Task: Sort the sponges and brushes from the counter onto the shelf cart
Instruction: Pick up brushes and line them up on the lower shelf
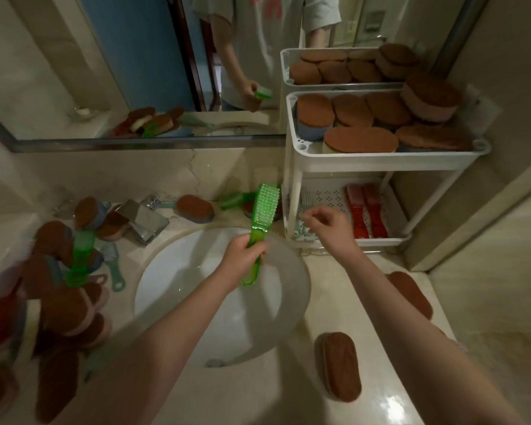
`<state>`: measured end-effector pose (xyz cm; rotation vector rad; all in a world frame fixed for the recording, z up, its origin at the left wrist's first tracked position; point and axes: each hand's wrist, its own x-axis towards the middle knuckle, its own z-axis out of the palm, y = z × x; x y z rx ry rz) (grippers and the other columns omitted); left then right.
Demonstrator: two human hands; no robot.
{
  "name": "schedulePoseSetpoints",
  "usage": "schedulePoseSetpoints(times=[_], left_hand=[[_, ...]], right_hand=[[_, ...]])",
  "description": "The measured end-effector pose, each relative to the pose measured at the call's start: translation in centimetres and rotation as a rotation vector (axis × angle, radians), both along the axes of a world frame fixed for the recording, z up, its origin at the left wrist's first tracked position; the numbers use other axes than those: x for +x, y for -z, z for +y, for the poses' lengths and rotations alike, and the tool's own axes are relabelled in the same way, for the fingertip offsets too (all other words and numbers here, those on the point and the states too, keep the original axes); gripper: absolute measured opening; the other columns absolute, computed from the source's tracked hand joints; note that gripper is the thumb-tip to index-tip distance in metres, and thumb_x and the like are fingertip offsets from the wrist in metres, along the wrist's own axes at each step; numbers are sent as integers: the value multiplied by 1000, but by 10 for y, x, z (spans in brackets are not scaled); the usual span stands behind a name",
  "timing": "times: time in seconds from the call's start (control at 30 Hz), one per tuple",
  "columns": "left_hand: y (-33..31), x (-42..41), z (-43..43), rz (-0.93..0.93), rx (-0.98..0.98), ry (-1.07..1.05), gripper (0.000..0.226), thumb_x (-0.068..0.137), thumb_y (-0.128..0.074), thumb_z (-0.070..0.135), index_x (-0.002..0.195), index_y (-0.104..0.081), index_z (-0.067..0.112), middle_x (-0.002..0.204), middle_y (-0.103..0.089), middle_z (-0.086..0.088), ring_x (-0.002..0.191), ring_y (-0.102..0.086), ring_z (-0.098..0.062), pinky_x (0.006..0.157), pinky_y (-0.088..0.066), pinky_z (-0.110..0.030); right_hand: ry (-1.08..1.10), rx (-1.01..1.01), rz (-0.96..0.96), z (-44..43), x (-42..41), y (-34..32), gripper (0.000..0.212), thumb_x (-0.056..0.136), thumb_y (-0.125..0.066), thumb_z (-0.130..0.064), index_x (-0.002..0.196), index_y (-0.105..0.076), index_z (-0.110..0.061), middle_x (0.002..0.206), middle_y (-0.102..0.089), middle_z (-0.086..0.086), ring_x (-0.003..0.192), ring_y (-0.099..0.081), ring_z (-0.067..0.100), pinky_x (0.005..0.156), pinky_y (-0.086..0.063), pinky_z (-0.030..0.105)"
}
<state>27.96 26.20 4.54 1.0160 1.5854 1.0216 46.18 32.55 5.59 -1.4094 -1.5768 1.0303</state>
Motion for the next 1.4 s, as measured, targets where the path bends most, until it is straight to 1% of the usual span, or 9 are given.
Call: schedulePoseSetpoints(times=[0.13, 0.23, 0.4, 0.5, 0.67, 0.93, 1.07, 1.23, 1.4], left_hand=[[3, 17, -15, -93, -41, 136, 31, 91, -52, 5, 61, -53, 10, 48, -53, 4, 41, -49, -5, 53, -41, -24], [-2, 42, -13, -120, -43, 199, 33, 97, -45, 12, 66, -55, 11, 62, -55, 1, 52, -51, -7, 54, -43, -16], [-10, 99, 6, 44, 14, 287, 36, 98, -43, 22, 65, -56, 18, 70, -55, 5, 67, -49, -6, 66, -35, -24], [-15, 128, 19, -35, 10, 197, 35, 99, -39, 27, 90, -68, 11, 94, -59, 0, 88, -53, -13, 77, -34, -22], [-10, 150, 50, -72, -37, 93, 44, 99, -34, 39, 119, -63, 12, 120, -61, -9, 103, -57, -22, 85, -43, -28], [10, 149, 76, 102, -142, 229, 50, 98, -37, 42, 136, -45, 11, 141, -47, -10, 127, -46, -27, 105, -37, -36], [26, 127, 80, 407, -183, 346, 55, 96, -38, 47, 137, -45, 10, 144, -43, -12, 131, -42, -29, 107, -32, -35], [37, 117, 80, 493, -192, 424, 47, 97, -39, 43, 109, -60, 2, 113, -61, -18, 103, -57, -31, 78, -39, -32], [36, 114, 79, 482, -198, 417, 44, 96, -43, 41, 116, -61, 7, 117, -61, -12, 107, -56, -27, 84, -40, -31]], right_hand=[[-111, -145, 170, -29, -2, -9, 6, 89, -63, -10, 85, -67, -9, 68, -63, 1, 51, -56, -3, 55, -45, 10], [-23, -160, 127, -43, 12, 2, 22, 92, -59, -12, 70, -59, -9, 61, -58, 7, 46, -52, 2, 50, -41, 12], [39, -288, 173, -64, 54, 13, 33, 96, -51, -13, 66, -62, -4, 51, -56, 6, 43, -48, 10, 47, -34, 20], [47, -358, 252, -69, 74, 15, 37, 98, -47, -16, 67, -66, -8, 53, -61, 4, 47, -52, 13, 49, -35, 22], [27, -372, 319, -66, 87, 13, 45, 96, -54, -21, 52, -64, -23, 64, -64, 7, 53, -53, 15, 54, -37, 23], [245, -458, 269, -33, 87, 37, 26, 91, -59, -9, 66, -61, -4, 55, -59, 9, 36, -51, 9, 41, -43, 19], [382, -539, 206, 5, 91, 45, 22, 88, -59, -5, 66, -57, -4, 56, -56, 13, 30, -49, 9, 34, -39, 16], [385, -561, -32, 40, 90, 45, 26, 81, -60, -7, 55, -54, -6, 49, -54, 10, 31, -46, 15, 33, -32, 19], [279, -524, -464, 60, 84, 39, 19, 84, -56, -16, 70, -62, -5, 65, -65, 7, 61, -64, 23, 60, -52, 32]])
